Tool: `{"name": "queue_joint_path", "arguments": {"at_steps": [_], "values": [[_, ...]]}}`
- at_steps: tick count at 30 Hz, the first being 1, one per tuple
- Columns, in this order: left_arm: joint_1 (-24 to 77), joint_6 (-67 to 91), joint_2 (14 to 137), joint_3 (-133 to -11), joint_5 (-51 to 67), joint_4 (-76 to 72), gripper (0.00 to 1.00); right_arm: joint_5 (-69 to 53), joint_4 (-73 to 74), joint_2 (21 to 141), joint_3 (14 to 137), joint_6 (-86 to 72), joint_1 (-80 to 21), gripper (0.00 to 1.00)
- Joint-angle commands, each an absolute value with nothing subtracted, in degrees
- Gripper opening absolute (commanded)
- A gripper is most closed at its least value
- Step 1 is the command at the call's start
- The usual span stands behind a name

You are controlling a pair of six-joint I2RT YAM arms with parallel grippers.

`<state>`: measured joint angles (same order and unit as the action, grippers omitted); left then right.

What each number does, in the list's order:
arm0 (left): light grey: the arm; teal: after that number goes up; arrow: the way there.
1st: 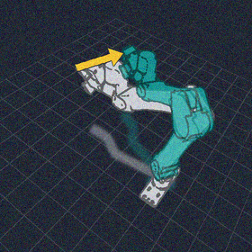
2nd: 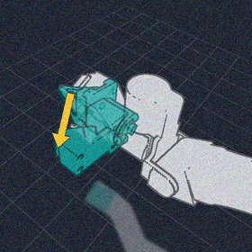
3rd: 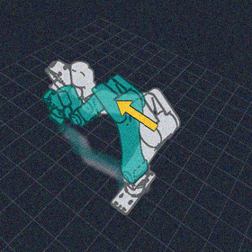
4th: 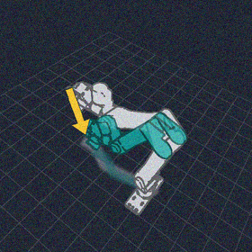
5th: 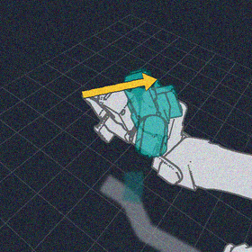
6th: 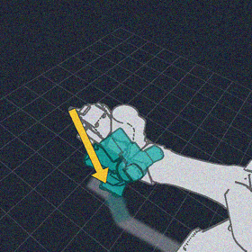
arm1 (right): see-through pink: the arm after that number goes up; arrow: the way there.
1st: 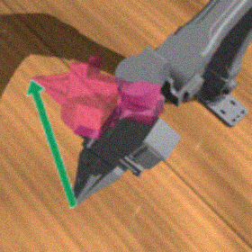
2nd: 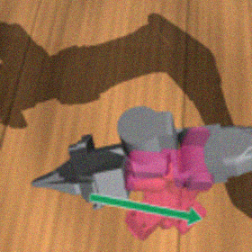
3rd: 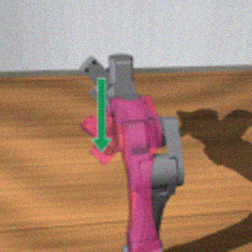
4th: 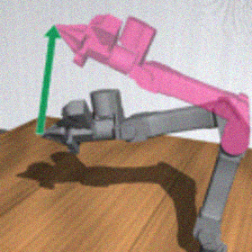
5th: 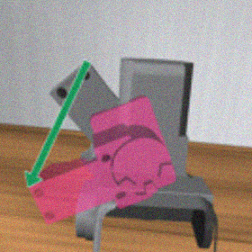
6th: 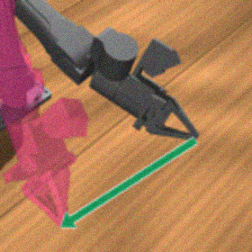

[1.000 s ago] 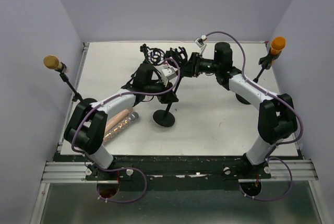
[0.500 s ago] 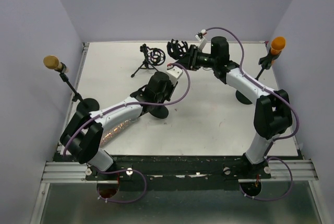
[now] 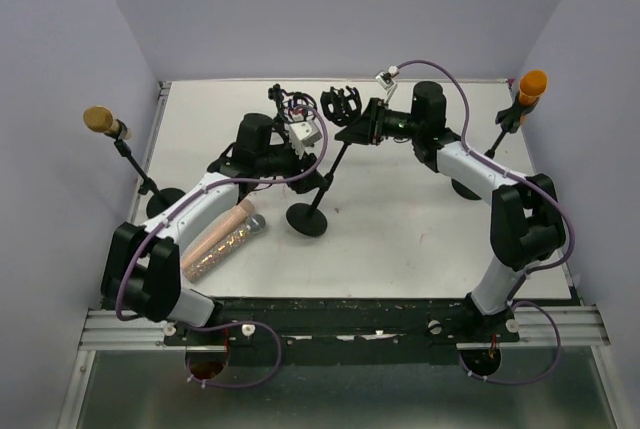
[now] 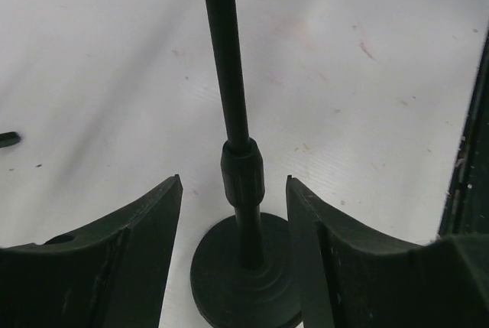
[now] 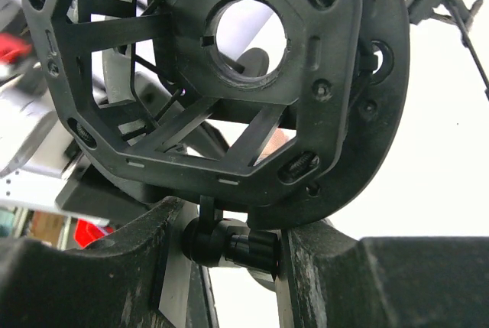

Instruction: Remove the microphone from the stand

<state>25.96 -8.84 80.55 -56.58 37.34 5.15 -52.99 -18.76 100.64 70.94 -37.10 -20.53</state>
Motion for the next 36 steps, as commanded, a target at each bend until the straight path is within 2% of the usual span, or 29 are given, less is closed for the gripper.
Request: {"name": "queue_joint_path", "arguments": {"at_steps": [1,5,9,15,18,19,21,22,27,32,34,36], "values": [[23.91,-9.06,85.51,-59.15,58.79,9.24,0.64,-60.2,-22.32,99.32,68.64,-31.56,-21.09,0.01],[24.26,-6.94,88.14,-58.79,58.1,3.43,0.63,-60.21,-21.8,99.05,69.17,-31.46,-21.09,0.01],[24.52,-8.35,90.52,-59.76,55.64,2.29,0.57,-60.29,-22.41,98.96,69.26,-32.08,-21.09,0.01],[24.61,-8.52,90.09,-61.88,50.72,4.57,0.28,-58.98,-21.8,98.96,69.78,-33.04,-21.01,0.01],[24.87,-5.9,86.94,-60.91,48.7,3.52,0.17,-56.35,-19.61,99.67,71.89,-35.32,-21.09,0.01],[25.31,-3.28,85.88,-61.17,45.47,3.34,0.1,-55.03,-17.69,100.1,73.81,-35.94,-21.09,0.01],[26.27,2.52,82.46,-61.09,38.27,1.68,0.05,-53.45,-14.17,101.07,77.24,-36.39,-21.01,0.01],[27.24,4.64,80.88,-60.65,34.58,0.89,0.0,-52.48,-12.58,101.6,78.82,-36.3,-21.09,0.01],[33.82,3.52,78.04,-58.37,9.19,-2.1,0.0,-46.85,-6.41,103.97,83.85,-38.66,-21.09,0.01],[40.16,5.18,89.09,-63.78,-18.32,-1.24,0.0,-36.15,-0.46,106.52,84.63,-42.18,-21.27,0.01],[42.18,4.49,91.75,-64.87,-24.94,-4.37,0.0,-30.26,3.41,106.52,85.43,-44.11,-21.27,0.01],[43.33,1.85,92.2,-63.81,-24.88,-8.17,0.0,-26.56,5.53,106.35,85.96,-45.26,-21.62,0.01]]}}
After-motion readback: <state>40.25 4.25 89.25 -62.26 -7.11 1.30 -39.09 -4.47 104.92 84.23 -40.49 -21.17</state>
